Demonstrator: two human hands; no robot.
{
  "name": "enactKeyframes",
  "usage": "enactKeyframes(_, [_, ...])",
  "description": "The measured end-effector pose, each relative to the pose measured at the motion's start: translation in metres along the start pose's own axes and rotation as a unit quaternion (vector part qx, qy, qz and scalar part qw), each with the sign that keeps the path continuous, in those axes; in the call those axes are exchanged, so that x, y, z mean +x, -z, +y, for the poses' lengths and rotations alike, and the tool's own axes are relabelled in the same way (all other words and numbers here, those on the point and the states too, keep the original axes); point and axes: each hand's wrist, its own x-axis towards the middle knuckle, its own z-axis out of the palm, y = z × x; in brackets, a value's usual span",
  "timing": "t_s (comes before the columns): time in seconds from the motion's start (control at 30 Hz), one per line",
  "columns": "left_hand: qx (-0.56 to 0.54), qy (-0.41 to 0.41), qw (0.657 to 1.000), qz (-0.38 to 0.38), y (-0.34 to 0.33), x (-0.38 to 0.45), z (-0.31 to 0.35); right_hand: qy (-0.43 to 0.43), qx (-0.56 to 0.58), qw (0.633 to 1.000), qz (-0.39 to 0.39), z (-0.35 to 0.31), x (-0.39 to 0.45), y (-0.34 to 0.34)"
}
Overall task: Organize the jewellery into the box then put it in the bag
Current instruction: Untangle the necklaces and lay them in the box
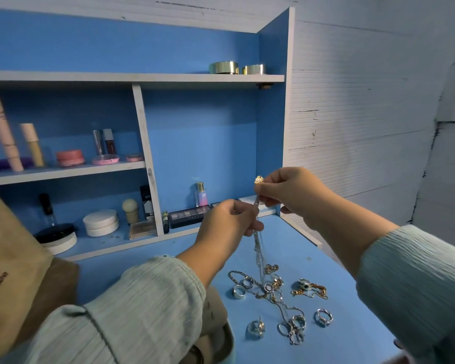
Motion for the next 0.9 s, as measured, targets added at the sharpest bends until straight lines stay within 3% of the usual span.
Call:
enactKeyframes(0.13, [0.111, -0.040, 0.993, 0.009, 0.004, 0.000, 0.005, -0.009, 0.027, 1.000, -0.007, 0.002, -0.001, 0.002])
enactKeyframes(0.3, [0.228, -0.025, 0.973, -0.025, 0.004, -0.001, 0.001, -0.040, 0.112, 0.993, -0.009, 0.000, 0.000, 0.006])
enactKeyframes(0.67, [0.067, 0.018, 0.996, -0.059, 0.017, -0.009, -0.009, -0.080, 0.196, 0.977, 0.039, 0.002, -0.001, 0.015])
enactKeyframes(0.9, [0.104, 0.054, 0.992, -0.049, 0.026, -0.003, -0.028, -0.125, 0.318, 0.937, 0.077, 0.010, 0.005, 0.021])
